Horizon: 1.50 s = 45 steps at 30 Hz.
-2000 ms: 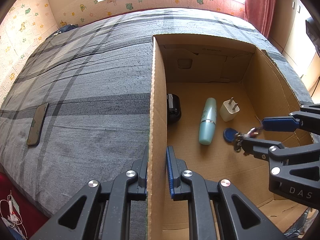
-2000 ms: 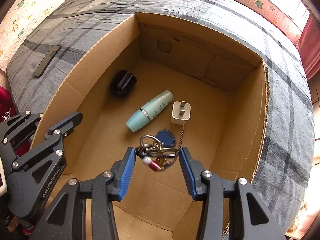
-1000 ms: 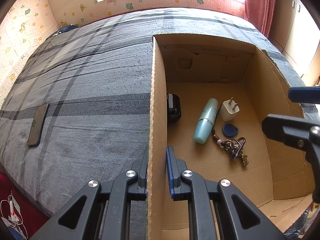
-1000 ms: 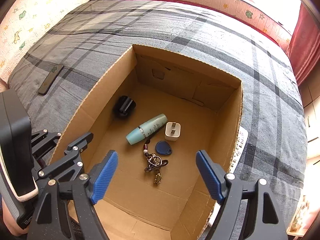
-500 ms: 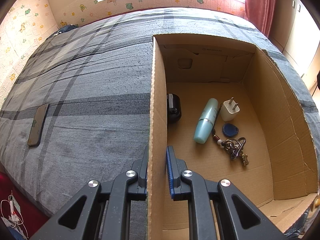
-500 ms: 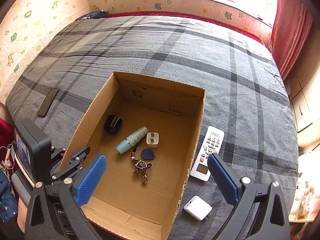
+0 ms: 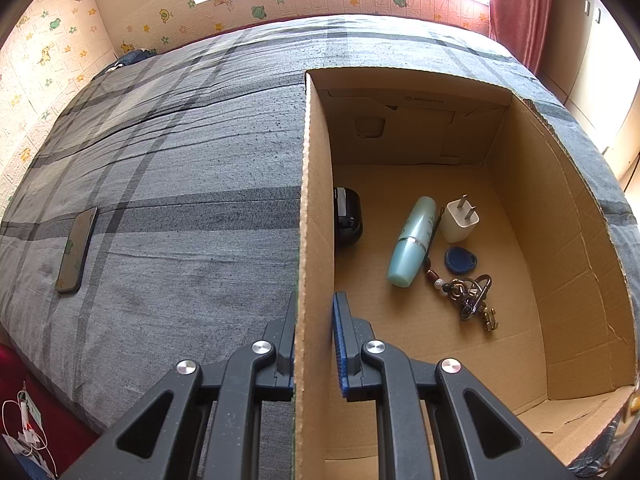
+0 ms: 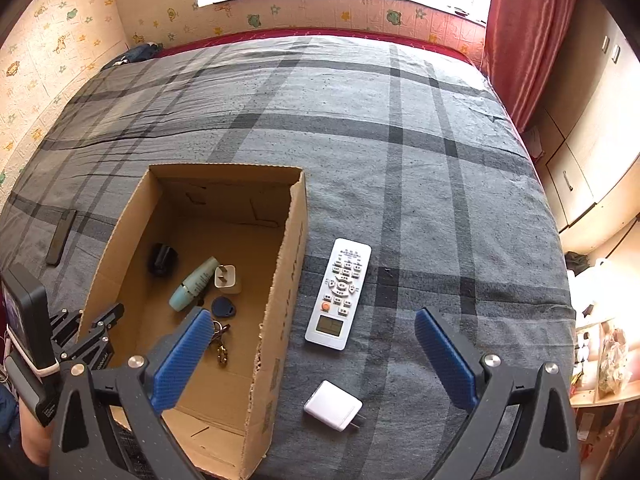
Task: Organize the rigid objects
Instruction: 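Withdraw the right gripper from the box toward the white charger block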
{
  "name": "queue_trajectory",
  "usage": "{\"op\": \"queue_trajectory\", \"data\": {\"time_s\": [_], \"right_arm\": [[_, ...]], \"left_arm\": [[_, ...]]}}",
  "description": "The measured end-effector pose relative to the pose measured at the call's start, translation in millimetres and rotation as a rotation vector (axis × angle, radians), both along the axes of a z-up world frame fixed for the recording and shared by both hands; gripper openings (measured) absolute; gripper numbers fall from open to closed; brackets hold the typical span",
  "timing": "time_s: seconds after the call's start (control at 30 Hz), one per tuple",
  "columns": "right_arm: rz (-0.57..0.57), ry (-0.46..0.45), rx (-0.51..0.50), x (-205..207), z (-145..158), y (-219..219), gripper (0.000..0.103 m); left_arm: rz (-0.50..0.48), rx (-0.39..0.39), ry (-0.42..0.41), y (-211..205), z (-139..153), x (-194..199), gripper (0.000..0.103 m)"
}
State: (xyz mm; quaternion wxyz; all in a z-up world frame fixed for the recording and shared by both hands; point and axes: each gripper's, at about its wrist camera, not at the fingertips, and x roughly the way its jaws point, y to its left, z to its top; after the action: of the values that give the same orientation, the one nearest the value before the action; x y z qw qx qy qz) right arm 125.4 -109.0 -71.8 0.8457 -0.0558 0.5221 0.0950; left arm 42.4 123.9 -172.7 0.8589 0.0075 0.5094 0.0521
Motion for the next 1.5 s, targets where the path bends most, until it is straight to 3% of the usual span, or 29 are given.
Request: {"op": "queue_trajectory", "data": {"time_s": [0.8, 1.2, 1.5], "right_arm": [[-0.064, 0.078, 0.003, -35.6, -62.0, -57.6, 0.103], [-0.003, 0.134, -0.007, -44.4, -98.1, -57.2, 0.103], [0.161, 0.197, -0.029, -45.9, -121.0, -46.1, 0.103]], "left_arm": [[0.001, -0.001, 0.001, -1.2, 0.1, 0.7, 0.015], [0.0, 0.001, 0.0, -1.2, 0.1, -0.1, 0.015], [0.0, -0.001, 0.001, -0.8, 0.4, 0.3, 0.015]]}}
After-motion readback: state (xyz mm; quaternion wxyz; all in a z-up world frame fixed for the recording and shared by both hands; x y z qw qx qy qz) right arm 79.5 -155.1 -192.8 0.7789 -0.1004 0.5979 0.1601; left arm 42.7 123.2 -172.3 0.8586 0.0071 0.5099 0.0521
